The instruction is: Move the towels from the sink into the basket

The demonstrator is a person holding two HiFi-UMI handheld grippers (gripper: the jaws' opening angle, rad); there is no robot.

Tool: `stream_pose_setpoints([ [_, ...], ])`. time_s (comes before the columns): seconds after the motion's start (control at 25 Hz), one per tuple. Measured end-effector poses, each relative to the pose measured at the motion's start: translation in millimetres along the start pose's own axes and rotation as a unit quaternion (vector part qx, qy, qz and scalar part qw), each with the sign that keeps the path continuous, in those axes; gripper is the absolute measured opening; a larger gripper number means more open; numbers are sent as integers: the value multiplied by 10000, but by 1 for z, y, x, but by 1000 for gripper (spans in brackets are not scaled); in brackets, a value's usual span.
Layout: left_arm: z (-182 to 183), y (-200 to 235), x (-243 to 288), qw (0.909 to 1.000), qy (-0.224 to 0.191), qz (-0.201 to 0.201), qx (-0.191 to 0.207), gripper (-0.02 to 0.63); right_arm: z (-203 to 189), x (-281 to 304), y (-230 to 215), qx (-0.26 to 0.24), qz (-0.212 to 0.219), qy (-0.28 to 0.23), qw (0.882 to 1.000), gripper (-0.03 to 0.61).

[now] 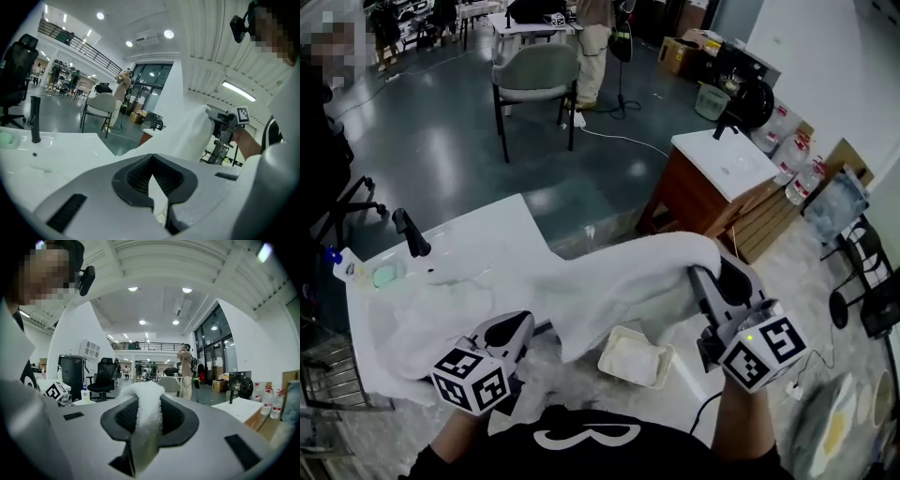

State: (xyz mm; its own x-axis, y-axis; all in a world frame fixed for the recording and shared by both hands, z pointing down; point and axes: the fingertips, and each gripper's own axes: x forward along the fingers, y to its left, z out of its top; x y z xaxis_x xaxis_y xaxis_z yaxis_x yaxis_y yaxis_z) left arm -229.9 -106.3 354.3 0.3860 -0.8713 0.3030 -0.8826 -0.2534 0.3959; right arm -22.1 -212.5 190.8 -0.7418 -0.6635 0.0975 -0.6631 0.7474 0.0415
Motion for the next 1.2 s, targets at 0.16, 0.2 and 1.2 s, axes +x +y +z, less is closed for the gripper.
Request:
stream_pose_setpoints([
  [0.16, -8, -33, 25, 10000, 72, -14, 66, 6, -16, -34, -34, 58, -61, 63, 9999, 95],
  [0.2, -10, -40, 32, 9999, 78, 19, 68, 6, -22, -41, -43, 77, -65, 85, 9999, 95],
  [1.2, -153, -117, 151, 9928, 1129, 374, -157, 6, -395, -120, -154, 1126, -238, 2888, 9504, 97],
])
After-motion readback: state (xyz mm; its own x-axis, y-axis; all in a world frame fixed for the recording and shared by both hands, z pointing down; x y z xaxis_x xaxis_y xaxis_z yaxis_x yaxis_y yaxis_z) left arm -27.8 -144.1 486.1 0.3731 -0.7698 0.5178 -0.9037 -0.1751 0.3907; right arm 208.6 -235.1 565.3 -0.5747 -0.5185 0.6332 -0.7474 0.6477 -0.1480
